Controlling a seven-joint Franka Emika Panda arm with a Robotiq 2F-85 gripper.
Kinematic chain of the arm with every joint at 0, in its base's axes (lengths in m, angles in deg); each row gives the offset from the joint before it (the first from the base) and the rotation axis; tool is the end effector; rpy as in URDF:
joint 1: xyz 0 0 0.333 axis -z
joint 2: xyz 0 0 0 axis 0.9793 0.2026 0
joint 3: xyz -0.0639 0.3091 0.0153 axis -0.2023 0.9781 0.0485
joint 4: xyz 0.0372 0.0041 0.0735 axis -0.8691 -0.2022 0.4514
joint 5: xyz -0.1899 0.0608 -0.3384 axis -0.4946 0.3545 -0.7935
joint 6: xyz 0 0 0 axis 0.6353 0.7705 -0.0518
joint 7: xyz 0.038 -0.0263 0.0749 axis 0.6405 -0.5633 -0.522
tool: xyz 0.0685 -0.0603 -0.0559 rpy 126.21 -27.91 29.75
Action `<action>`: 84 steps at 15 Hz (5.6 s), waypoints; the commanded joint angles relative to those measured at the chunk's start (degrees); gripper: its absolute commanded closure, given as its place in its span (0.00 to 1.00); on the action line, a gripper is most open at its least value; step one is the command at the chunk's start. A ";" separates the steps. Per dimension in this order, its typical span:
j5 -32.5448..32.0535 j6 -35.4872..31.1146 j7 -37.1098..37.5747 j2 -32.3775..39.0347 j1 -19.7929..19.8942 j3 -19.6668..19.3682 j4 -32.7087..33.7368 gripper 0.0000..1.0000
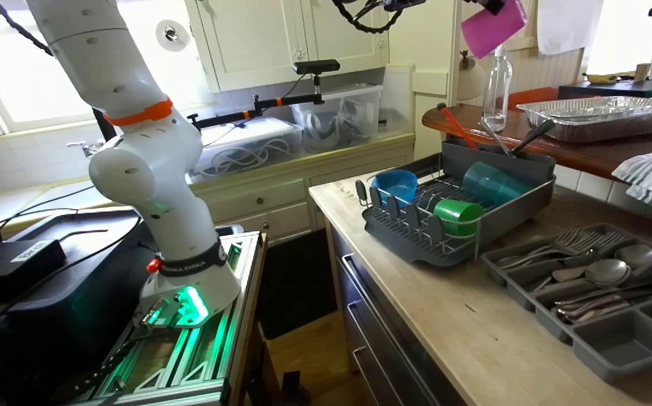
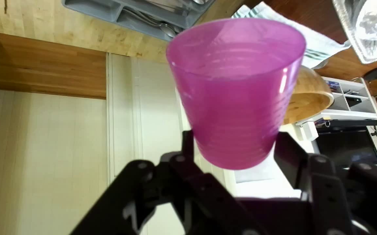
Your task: Place the pink cup on the dish rack
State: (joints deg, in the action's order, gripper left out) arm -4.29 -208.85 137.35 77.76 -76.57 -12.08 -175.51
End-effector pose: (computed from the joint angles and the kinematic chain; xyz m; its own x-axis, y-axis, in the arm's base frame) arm 0.5399 0.1071 0.6210 0.3506 -0.5356 0.7683 -0.7291 -0.6709 -0.1350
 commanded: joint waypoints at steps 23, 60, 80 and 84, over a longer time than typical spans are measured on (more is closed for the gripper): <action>-25.95 27.29 37.56 8.85 -18.68 7.57 -10.65 0.62; -21.78 38.95 49.94 32.71 -27.57 4.65 8.41 0.62; -23.42 41.25 46.72 49.37 -31.78 -1.31 24.36 0.62; -22.69 40.48 45.86 46.04 -31.77 -0.80 20.84 0.12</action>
State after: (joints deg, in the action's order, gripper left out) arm -27.15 -169.34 184.09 125.63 -107.61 -12.92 -152.96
